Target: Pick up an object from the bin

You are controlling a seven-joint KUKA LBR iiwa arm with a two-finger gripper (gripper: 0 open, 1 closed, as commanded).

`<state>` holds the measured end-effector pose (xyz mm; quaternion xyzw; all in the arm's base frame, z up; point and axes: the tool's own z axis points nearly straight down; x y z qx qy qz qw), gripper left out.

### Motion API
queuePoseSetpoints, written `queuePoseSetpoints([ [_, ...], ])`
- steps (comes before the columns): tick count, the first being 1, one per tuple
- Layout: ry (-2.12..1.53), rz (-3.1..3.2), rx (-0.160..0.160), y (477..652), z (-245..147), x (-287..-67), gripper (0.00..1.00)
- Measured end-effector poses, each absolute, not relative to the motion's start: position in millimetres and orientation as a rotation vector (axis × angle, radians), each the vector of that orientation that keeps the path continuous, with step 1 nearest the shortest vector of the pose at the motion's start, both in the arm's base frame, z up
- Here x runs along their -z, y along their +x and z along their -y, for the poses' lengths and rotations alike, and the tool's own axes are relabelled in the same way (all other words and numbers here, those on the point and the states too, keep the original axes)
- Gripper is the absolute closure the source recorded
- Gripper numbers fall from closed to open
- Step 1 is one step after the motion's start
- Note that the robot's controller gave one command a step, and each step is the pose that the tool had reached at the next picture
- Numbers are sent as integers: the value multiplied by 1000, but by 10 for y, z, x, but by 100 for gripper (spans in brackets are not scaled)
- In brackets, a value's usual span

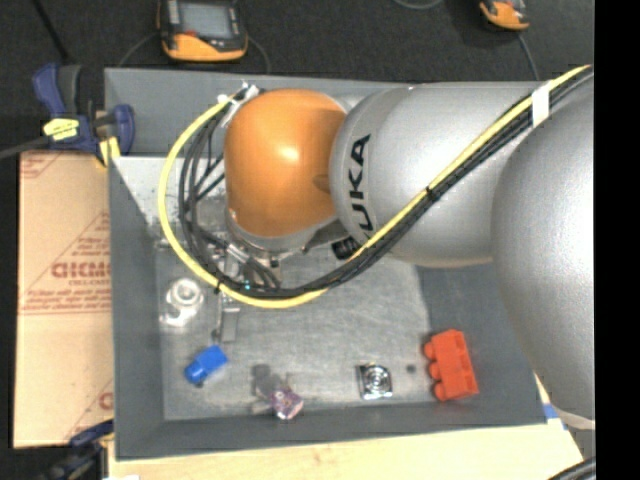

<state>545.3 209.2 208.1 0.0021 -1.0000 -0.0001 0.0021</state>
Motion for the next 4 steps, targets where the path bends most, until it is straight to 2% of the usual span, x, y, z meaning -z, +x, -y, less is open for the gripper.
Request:
queuePoseSetpoints([
  [1, -56, 3133, -3, 5045, -2126, -1151, 0],
  [2, -130, 3136, -1, 5066, -2140, -684, 0],
  [3, -126, 3146, 2, 5746, -2161, -710, 0],
  [4, 149, 3139, -4, 5569, -1540, -703, 0],
])
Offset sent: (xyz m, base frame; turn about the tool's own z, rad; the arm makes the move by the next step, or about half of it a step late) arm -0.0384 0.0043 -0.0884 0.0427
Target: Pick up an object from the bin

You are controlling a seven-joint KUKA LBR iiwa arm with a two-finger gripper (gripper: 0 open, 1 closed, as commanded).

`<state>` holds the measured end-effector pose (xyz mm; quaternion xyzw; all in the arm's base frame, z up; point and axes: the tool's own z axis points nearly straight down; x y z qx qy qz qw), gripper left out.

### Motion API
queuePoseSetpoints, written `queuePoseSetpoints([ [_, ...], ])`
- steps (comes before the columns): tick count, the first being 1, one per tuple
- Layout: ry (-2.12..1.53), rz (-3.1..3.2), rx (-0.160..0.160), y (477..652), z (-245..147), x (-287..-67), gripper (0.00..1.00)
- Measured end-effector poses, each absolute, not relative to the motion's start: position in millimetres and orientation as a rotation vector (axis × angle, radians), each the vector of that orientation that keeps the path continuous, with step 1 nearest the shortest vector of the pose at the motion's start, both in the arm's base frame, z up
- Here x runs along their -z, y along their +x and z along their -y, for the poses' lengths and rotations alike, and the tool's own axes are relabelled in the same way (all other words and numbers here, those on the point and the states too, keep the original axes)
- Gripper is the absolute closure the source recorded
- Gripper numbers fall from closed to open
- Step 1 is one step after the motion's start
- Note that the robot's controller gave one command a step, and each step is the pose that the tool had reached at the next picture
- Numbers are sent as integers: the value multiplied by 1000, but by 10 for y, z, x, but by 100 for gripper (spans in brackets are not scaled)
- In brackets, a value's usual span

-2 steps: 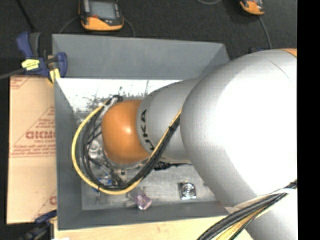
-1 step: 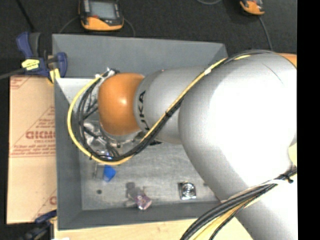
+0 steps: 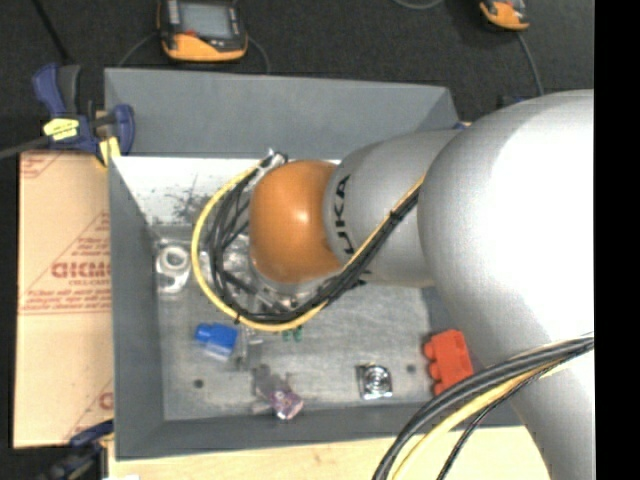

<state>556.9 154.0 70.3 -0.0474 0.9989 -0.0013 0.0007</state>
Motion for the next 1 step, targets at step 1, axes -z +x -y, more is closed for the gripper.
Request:
queuePoseSetpoints([
  [1, -9, -3137, -5, 5620, -1952, -708, 0],
])
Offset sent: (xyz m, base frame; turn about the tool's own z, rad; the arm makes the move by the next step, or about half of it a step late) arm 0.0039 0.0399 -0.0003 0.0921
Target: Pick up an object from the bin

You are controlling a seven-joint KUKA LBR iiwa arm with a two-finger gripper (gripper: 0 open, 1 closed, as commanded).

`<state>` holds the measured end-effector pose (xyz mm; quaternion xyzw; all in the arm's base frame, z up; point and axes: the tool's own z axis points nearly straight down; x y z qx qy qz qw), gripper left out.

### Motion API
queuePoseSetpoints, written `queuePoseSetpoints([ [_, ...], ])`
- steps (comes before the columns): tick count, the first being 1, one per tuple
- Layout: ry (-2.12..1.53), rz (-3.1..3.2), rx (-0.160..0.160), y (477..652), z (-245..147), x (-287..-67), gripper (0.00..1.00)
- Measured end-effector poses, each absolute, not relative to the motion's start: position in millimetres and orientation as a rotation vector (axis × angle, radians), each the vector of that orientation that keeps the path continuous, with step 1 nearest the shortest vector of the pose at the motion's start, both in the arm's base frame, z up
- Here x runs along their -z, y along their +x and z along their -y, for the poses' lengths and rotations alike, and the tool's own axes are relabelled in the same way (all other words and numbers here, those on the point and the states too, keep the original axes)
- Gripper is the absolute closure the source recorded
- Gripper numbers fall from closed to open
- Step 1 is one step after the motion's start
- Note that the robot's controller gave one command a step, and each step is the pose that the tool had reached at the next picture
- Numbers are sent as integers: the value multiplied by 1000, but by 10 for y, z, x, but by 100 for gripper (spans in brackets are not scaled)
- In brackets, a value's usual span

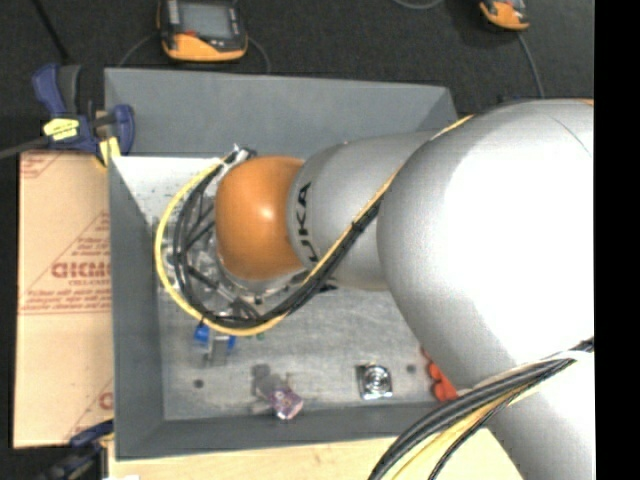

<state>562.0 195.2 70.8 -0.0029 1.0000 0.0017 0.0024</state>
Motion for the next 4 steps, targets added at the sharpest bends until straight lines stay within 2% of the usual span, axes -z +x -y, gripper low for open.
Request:
queuePoseSetpoints([
  [1, -1, -3138, -4, 5621, -1933, -706, 100],
  [2, 2, -3138, -4, 5621, -1932, -706, 0],
  [3, -23, -3139, -4, 6375, -2116, -729, 0],
  [4, 411, -3104, -14, 5829, -1784, -817, 0],
])
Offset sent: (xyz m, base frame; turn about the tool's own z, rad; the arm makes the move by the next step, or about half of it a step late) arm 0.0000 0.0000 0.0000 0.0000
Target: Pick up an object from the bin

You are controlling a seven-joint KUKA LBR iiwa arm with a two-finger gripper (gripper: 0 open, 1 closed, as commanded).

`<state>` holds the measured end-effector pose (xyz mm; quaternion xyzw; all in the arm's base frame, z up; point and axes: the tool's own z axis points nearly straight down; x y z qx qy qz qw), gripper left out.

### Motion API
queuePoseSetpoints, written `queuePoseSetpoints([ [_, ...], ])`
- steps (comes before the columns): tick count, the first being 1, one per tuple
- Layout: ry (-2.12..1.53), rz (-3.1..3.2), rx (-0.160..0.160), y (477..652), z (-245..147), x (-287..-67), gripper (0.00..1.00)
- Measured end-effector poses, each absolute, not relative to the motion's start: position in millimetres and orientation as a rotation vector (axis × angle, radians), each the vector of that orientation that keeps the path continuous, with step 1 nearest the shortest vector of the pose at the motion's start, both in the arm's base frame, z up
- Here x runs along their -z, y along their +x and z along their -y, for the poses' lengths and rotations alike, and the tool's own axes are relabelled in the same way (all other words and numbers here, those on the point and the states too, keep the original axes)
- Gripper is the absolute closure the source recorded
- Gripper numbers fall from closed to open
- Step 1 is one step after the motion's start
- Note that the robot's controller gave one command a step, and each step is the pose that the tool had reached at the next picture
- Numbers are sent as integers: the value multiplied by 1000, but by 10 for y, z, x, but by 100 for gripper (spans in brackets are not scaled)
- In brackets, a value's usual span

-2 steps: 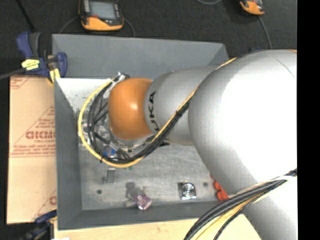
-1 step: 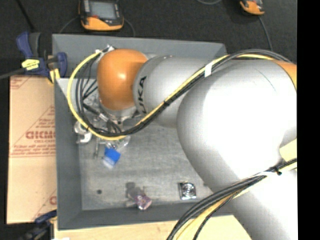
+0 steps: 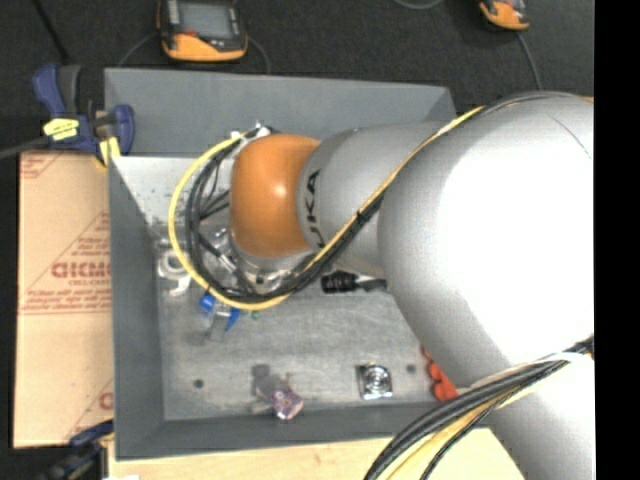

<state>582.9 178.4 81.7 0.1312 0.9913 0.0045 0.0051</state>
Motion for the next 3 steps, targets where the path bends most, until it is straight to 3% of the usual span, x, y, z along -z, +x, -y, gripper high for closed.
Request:
queuePoseSetpoints([
  [1, 412, -3091, -18, 5871, -1778, -857, 100],
  [2, 368, -3110, -8, 5895, -1856, -1535, 100],
  [3, 355, -3113, -8, 5529, -2045, -2307, 100],
])
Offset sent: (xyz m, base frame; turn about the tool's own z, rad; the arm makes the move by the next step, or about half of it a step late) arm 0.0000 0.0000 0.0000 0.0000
